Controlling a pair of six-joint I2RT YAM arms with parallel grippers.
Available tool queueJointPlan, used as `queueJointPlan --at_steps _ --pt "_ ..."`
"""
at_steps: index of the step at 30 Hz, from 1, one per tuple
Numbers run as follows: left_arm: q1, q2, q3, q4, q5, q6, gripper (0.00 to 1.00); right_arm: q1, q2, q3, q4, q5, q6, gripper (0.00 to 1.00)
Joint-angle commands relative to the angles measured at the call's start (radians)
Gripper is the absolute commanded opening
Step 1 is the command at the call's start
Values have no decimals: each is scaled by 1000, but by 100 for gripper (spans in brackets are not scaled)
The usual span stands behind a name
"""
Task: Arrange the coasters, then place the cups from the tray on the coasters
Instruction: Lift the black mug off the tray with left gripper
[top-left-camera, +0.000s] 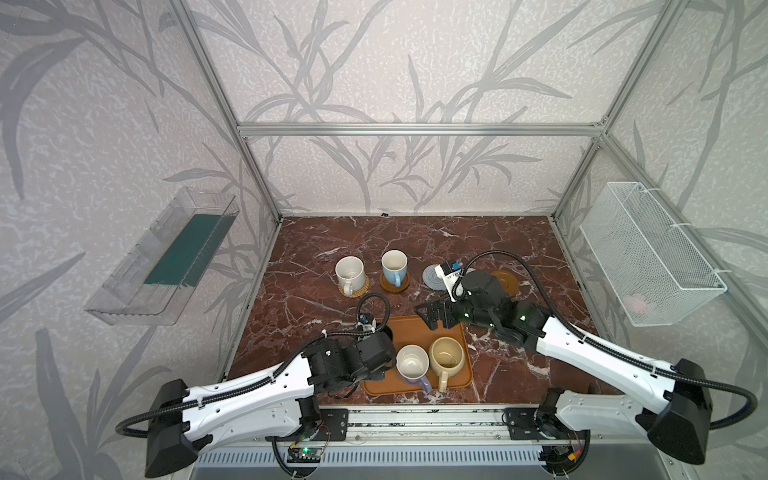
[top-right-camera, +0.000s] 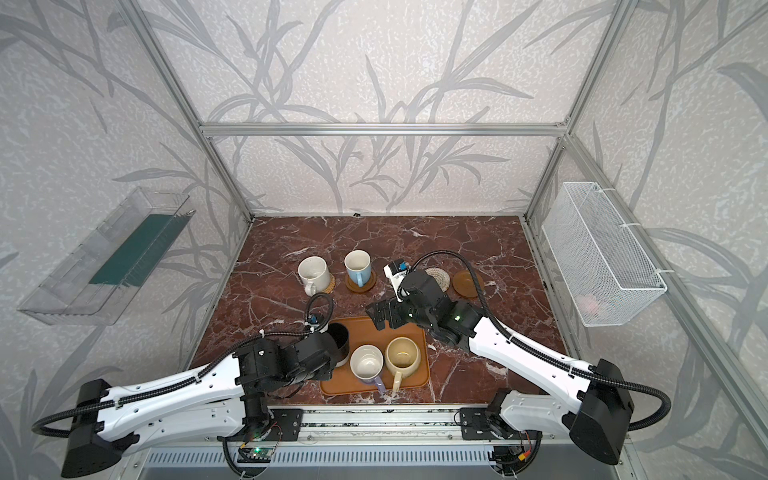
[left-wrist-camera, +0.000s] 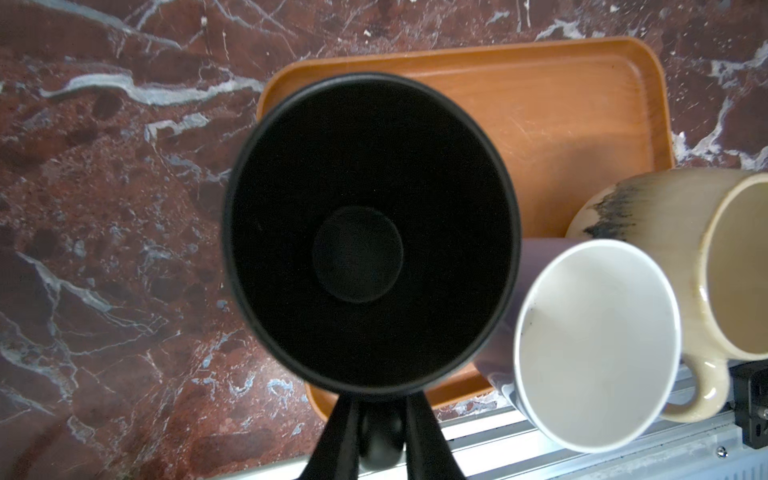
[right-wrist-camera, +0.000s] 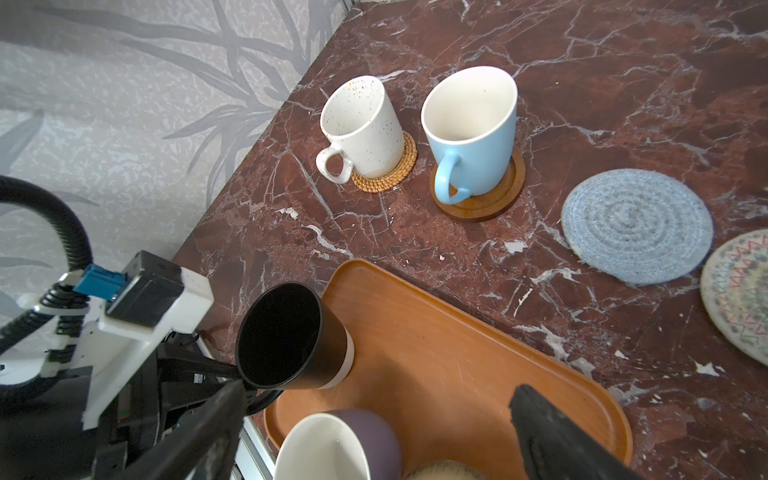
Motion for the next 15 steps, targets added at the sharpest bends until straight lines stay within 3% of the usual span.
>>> queueJointPlan --at_steps 1,9,15 --pt "-3 0 -23 -40 -2 -32 29 -4 10 -13 22 -19 14 99" --pt "-3 27 -42 12 -19 -8 50 -3 52 28 15 -91 7 99" --pt "-4 105 -28 57 -41 28 50 -3 55 23 18 -101 13 99"
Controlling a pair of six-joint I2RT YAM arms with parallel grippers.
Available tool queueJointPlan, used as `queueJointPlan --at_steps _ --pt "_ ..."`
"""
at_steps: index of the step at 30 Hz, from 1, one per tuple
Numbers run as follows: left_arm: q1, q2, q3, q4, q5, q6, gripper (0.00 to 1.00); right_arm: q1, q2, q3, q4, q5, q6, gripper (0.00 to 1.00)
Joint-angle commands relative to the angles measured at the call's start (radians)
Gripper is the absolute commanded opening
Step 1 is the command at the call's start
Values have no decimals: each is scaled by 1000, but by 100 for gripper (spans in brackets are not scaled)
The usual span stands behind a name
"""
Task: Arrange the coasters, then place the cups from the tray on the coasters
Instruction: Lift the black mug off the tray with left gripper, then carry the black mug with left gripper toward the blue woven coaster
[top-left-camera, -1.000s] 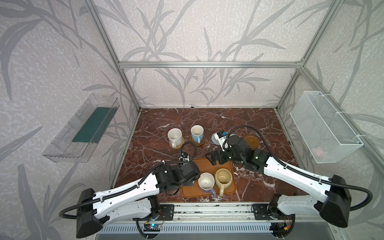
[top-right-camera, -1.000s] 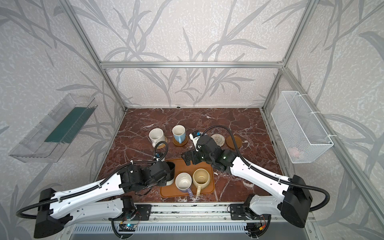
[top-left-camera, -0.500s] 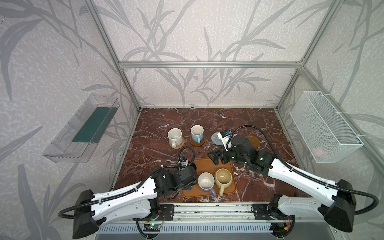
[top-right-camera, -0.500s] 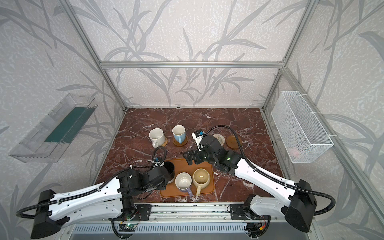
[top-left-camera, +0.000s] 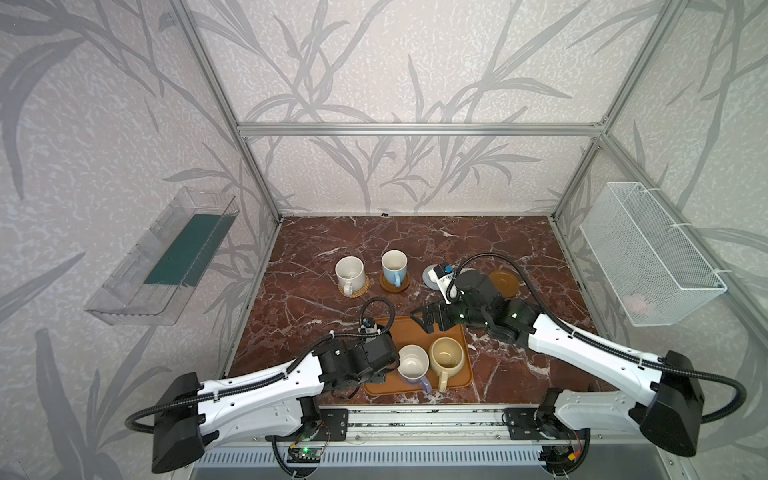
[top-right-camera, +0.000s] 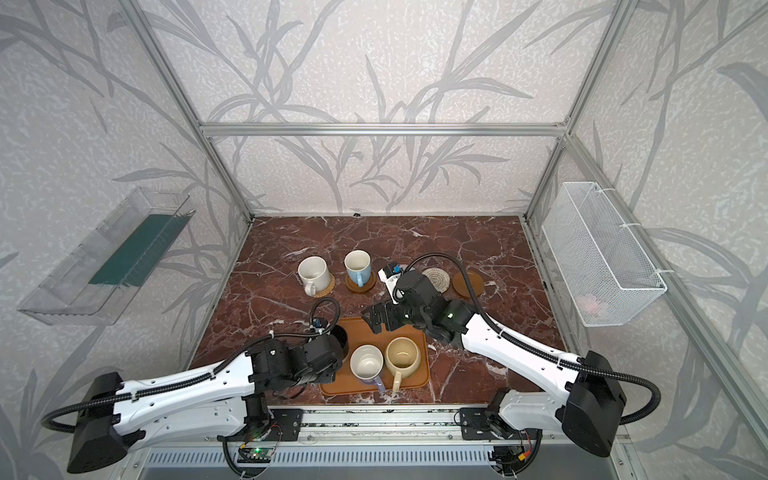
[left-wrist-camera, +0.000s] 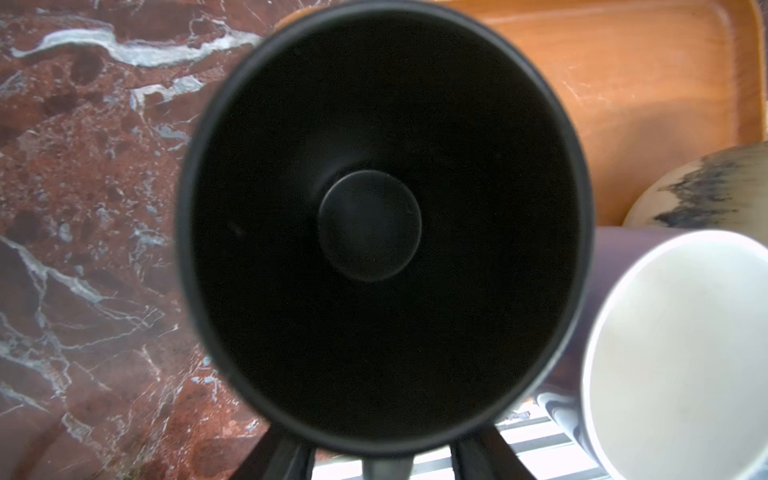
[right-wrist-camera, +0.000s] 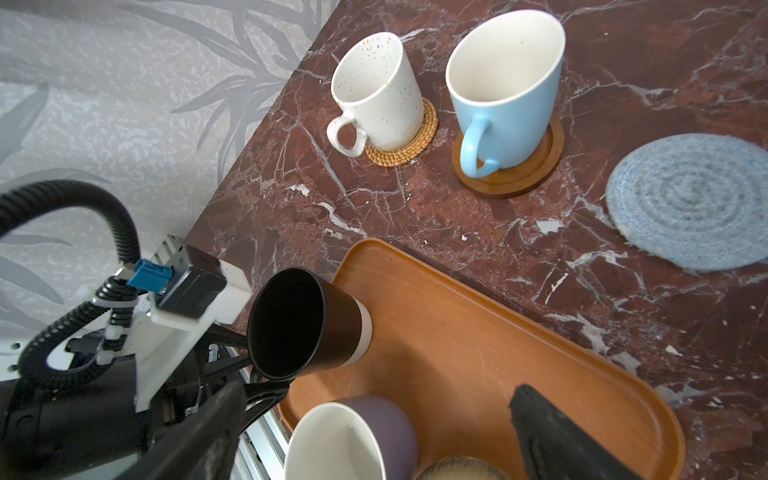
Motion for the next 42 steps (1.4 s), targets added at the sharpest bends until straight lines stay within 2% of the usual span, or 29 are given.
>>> queueJointPlan --at_steps 1,4,9,16,21,27,36,42 --pt "-3 26 3 9 -60 22 49 -3 -3 19 10 -19 5 99" --pt "-4 27 -10 16 -91 24 45 -2 -11 10 5 -10 4 99" --pt "-3 11 -37 53 -83 21 36 -3 -16 3 5 -11 6 99" --pt "-2 34 -49 57 -85 19 36 -3 -14 4 10 -17 9 99" --pt "-1 36 -46 70 -90 31 14 -2 -14 6 8 -20 10 99" --pt "-1 15 9 18 -114 60 0 -2 -23 11 -3 -12 12 99" --pt "13 -30 151 -57 -167 122 0 -2 -41 -7 47 -119 -2 99" --pt "56 -38 250 -101 -175 168 0 -2 -69 -25 68 -87 10 99"
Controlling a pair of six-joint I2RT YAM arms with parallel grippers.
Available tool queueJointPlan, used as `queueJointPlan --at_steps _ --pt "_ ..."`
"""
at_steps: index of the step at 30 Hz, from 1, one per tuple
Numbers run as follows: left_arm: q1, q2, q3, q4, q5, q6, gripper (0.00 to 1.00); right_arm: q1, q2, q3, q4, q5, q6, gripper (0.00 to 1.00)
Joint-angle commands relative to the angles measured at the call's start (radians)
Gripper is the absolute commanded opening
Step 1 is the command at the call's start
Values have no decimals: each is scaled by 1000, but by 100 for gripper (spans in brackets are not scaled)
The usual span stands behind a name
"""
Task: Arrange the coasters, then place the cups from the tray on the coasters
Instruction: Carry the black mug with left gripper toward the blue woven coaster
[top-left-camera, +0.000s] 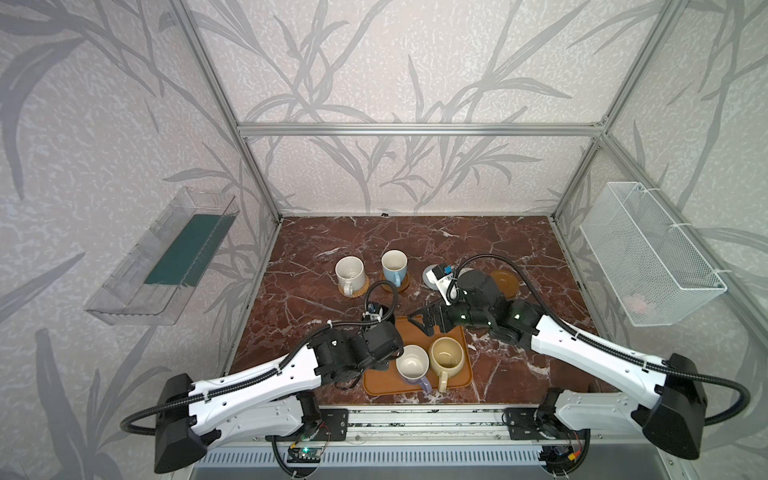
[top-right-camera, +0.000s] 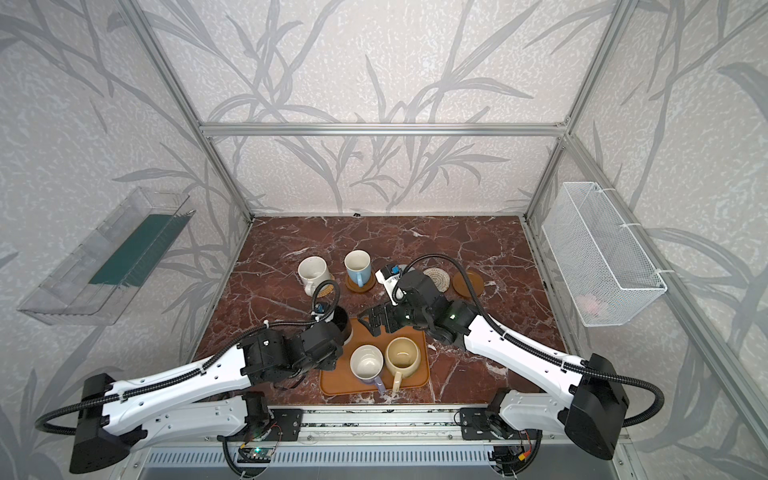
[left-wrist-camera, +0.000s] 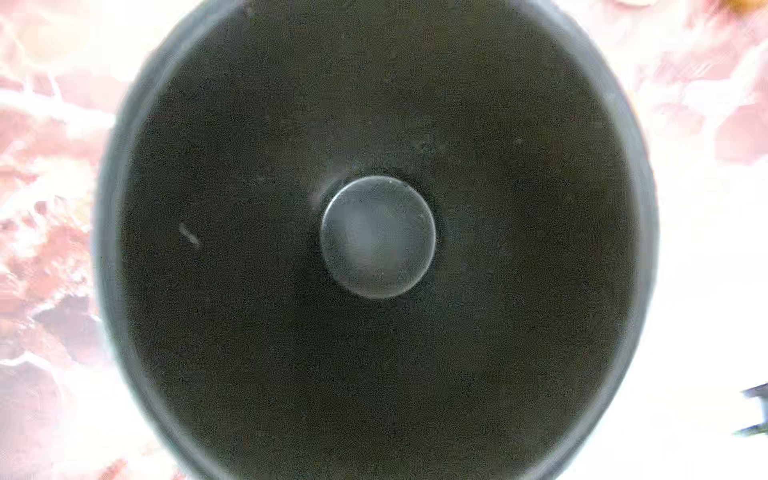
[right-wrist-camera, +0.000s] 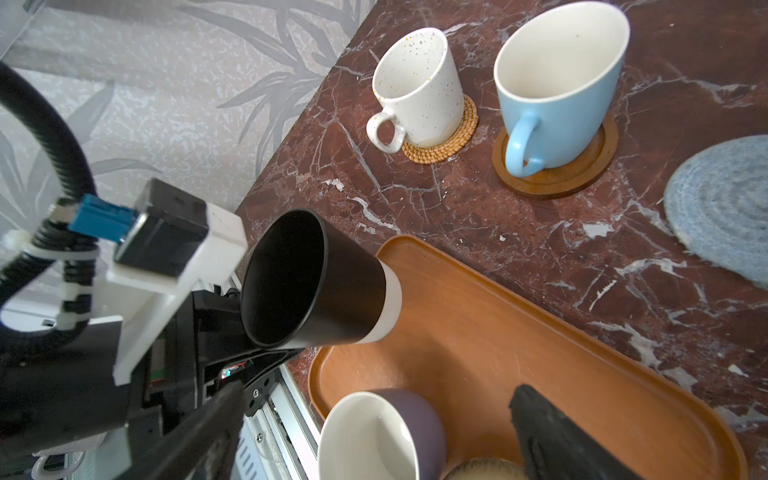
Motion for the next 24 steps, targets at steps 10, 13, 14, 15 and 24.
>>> queueJointPlan --at_steps 10,13,14,15,24 --pt "87 48 257 -24 -51 174 0 -62 -55 6 23 97 64 99" --pt "101 104 313 -8 -37 202 0 -114 -66 -9 54 68 86 99" --pt "104 126 334 -5 -28 211 0 -126 -67 -6 52 63 82 99" --pt "108 149 353 -4 -22 218 0 -140 -67 -2 43 60 80 99" --pt "138 346 539 30 -9 285 0 -313 -85 7 10 -29 104 99"
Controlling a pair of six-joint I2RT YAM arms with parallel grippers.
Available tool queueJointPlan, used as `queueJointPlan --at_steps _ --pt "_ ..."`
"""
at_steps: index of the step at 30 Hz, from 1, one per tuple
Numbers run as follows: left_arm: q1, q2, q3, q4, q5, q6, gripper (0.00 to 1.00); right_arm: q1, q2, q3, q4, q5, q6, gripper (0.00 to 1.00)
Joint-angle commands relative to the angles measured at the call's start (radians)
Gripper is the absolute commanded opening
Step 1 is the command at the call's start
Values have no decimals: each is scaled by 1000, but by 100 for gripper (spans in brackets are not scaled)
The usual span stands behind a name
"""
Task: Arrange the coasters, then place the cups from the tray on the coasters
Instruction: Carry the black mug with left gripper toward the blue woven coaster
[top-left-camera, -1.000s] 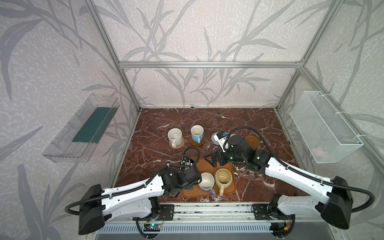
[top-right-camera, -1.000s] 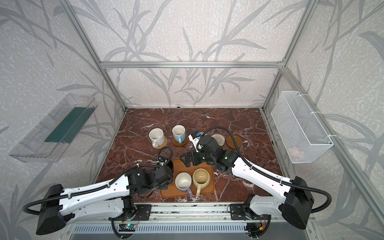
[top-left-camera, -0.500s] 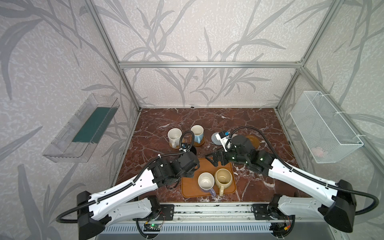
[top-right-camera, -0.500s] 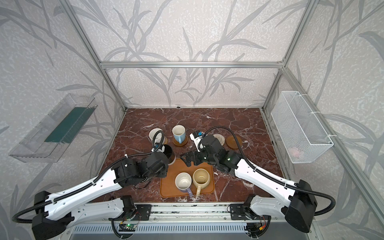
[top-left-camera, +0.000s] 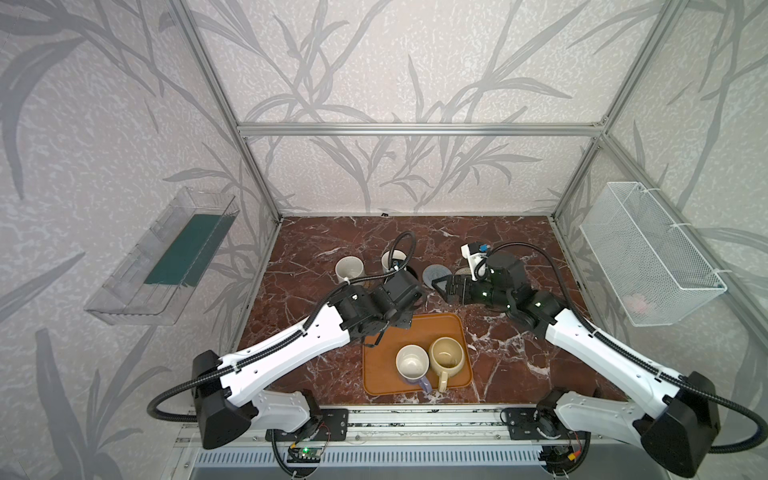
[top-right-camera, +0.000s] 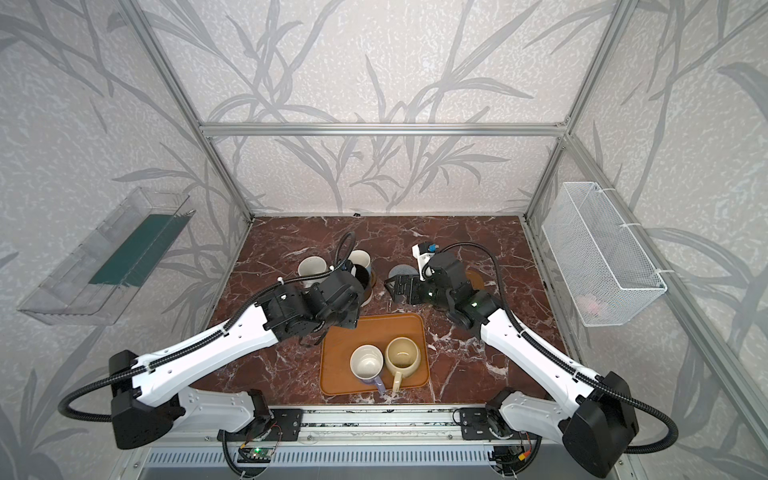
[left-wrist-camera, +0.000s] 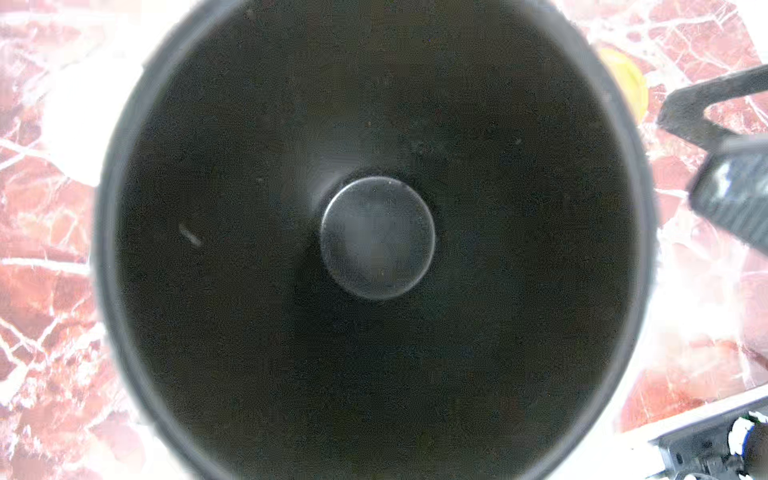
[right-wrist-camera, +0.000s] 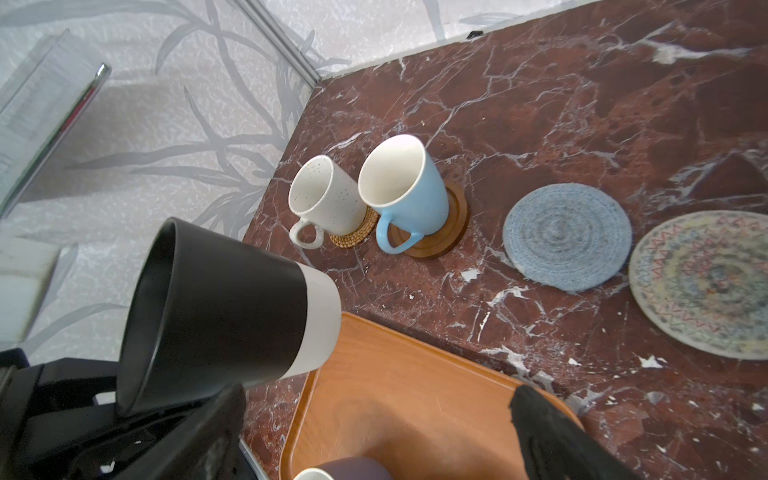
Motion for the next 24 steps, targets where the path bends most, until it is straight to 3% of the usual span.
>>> queueJointPlan --at_steps 1,24 --pt "14 42 96 71 -25 52 0 -49 -31 14 -12 -46 13 99" --pt "92 445 422 160 44 94 0 -216 -2 30 -52 -73 -30 99"
